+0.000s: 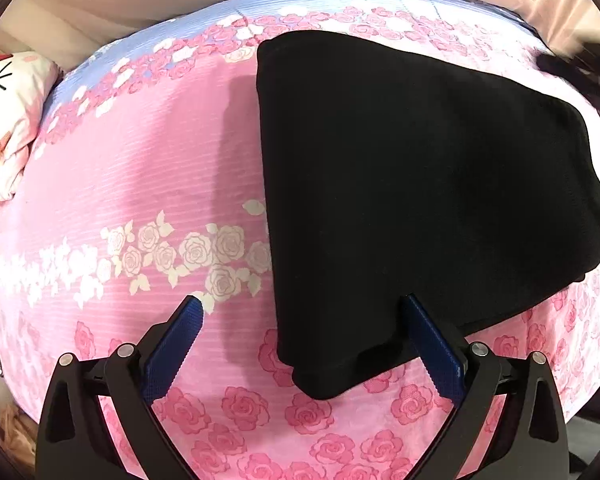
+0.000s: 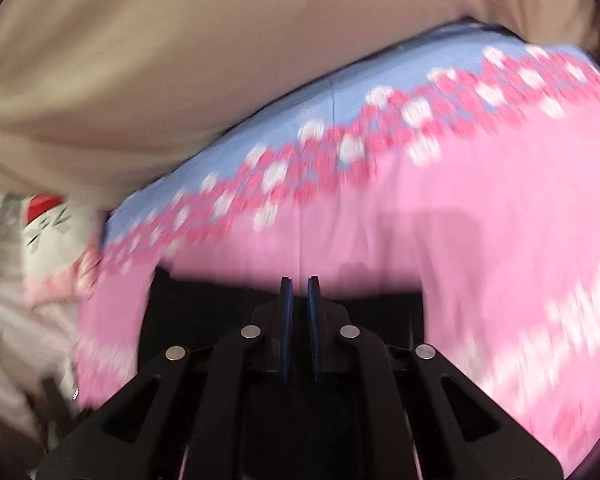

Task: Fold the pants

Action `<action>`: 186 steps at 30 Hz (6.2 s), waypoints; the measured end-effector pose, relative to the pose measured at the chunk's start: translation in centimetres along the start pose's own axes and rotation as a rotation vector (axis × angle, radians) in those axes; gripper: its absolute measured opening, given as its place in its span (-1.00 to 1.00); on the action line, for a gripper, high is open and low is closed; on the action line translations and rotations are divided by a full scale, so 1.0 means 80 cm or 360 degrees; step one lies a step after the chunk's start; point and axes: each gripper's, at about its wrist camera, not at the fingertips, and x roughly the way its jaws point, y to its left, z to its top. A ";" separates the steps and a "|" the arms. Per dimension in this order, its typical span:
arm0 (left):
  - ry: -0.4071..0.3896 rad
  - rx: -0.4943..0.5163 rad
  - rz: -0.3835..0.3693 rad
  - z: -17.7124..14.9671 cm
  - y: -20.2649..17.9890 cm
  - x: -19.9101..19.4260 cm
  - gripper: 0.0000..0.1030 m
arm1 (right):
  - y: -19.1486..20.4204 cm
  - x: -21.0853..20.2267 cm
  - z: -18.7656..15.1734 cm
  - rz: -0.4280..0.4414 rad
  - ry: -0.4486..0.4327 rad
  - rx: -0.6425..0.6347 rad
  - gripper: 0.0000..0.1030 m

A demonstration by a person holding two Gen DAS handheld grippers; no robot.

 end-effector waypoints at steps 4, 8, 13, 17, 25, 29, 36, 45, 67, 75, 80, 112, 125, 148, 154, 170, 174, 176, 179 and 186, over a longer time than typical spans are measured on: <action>0.0008 0.0007 0.0041 -0.003 -0.006 0.001 0.90 | -0.043 0.013 -0.072 -0.0079 0.0112 -0.0065 -1.00; 0.0045 0.0022 0.0031 -0.003 -0.007 0.000 0.90 | -0.104 -0.037 -0.075 -0.0095 -0.0054 0.0280 -0.77; -0.0017 -0.0010 -0.0002 -0.010 0.006 -0.032 0.90 | -0.112 -0.078 -0.099 -0.0059 0.0049 0.0221 0.59; 0.0047 -0.0184 -0.0507 -0.015 0.039 -0.027 0.90 | -0.113 -0.052 -0.112 0.0168 0.0065 0.0312 0.67; 0.0162 -0.0558 -0.0855 -0.014 0.071 0.036 0.90 | -0.091 0.018 -0.121 0.0301 0.0185 0.0359 0.68; 0.0127 -0.0559 -0.0853 -0.006 0.063 0.040 0.88 | -0.076 0.027 -0.124 0.0330 0.0205 0.0358 0.68; 0.0119 -0.0325 -0.0704 -0.007 0.032 0.026 0.13 | -0.054 0.017 -0.124 0.0245 0.0238 0.0356 -0.35; 0.0176 -0.0330 -0.0893 -0.060 0.056 -0.024 -0.53 | -0.019 -0.049 -0.179 0.0280 0.0404 0.0240 -0.38; 0.0194 -0.0261 -0.0545 -0.061 0.035 0.001 0.57 | -0.047 -0.014 -0.187 0.0213 0.0310 0.0237 0.51; 0.0218 -0.0375 -0.0696 -0.076 0.056 0.008 0.63 | -0.071 -0.031 -0.185 0.0180 0.0279 0.0270 0.48; 0.0236 -0.0348 -0.0745 -0.059 0.040 0.024 0.70 | -0.038 -0.016 -0.184 0.0213 0.0381 0.0072 0.52; 0.0127 -0.0097 -0.0660 -0.042 -0.003 -0.018 -0.41 | -0.013 -0.042 -0.176 0.0274 0.0428 0.0117 -0.32; 0.0100 0.0034 -0.0809 -0.030 0.028 -0.149 -0.44 | 0.083 -0.144 -0.088 0.0400 0.0295 -0.0181 -0.33; -0.0413 -0.0260 -0.0723 0.233 0.121 0.128 0.36 | -0.060 0.182 0.085 0.0397 0.0075 0.0158 0.23; -0.0514 -0.0245 -0.0553 0.213 0.158 0.067 0.20 | -0.023 0.045 0.079 0.0149 -0.0300 -0.0063 -0.04; -0.0318 -0.0181 0.0035 0.204 0.090 0.068 0.27 | 0.056 0.034 0.059 -0.0158 -0.0200 -0.0317 -0.55; -0.0422 -0.0164 0.0212 0.179 0.069 -0.024 0.40 | 0.107 -0.033 0.028 -0.0340 -0.0353 -0.0402 0.08; -0.0483 -0.0191 0.0203 0.161 0.055 -0.063 0.48 | 0.126 -0.056 0.015 -0.0399 -0.0427 -0.0455 0.34; -0.0538 -0.0196 0.0226 0.148 0.039 -0.094 0.53 | 0.147 -0.071 0.006 -0.0439 -0.0461 -0.0533 0.39; -0.0617 -0.0160 0.0258 0.122 0.006 -0.128 0.69 | 0.164 -0.090 -0.021 -0.0464 -0.0486 -0.0529 0.69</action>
